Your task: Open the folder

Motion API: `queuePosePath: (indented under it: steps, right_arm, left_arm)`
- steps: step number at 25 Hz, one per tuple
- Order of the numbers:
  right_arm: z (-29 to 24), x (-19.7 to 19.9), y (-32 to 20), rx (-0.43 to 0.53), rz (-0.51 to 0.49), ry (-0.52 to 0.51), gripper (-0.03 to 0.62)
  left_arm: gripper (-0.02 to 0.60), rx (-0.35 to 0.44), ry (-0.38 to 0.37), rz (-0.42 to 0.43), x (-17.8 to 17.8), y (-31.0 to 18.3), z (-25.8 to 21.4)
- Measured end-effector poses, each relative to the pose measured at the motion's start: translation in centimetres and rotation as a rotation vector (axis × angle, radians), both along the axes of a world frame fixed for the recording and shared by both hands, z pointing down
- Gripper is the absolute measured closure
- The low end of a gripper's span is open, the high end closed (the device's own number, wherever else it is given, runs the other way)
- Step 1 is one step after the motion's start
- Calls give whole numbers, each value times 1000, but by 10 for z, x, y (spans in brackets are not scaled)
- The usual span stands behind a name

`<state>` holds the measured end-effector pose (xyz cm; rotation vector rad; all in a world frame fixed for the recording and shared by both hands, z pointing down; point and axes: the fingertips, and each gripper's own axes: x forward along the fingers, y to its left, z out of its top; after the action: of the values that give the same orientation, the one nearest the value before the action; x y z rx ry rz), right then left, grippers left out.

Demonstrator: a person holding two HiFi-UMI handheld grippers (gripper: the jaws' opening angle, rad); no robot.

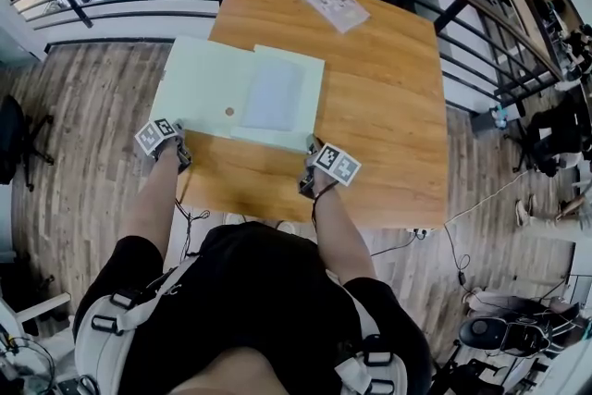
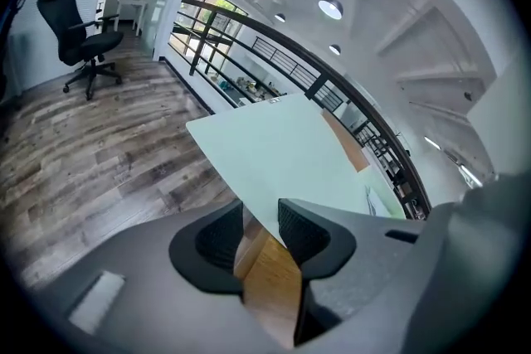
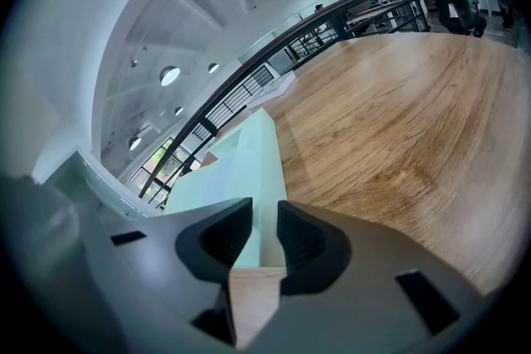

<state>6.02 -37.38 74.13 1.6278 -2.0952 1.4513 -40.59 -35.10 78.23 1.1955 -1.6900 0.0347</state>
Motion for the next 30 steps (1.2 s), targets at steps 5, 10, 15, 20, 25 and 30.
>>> queuePosePath:
  steps: [5, 10, 15, 20, 25, 30]
  right_arm:
    - [6, 5, -1, -34, 6, 31, 456]
    - [-3, 10, -2, -31, -22, 109, 457]
    - [-72, 6, -19, 199, -46, 188, 458]
    - [-190, -16, -38, 539, -99, 293, 471]
    - [-311, -42, -25, 876, -113, 350, 517]
    - [-377, -50, 2, 1056, -103, 341, 586]
  left_arm:
    - [451, 97, -31, 43, 1, 1, -25]
    - [451, 213, -117, 39, 0, 6, -77]
    - [451, 388, -321, 39, -6, 9, -171]
    - [451, 556, -520, 160, 29, 0, -270]
    - [453, 693, -715, 303, 90, 0, -352]
    - [544, 809, -781, 375, 153, 7, -401]
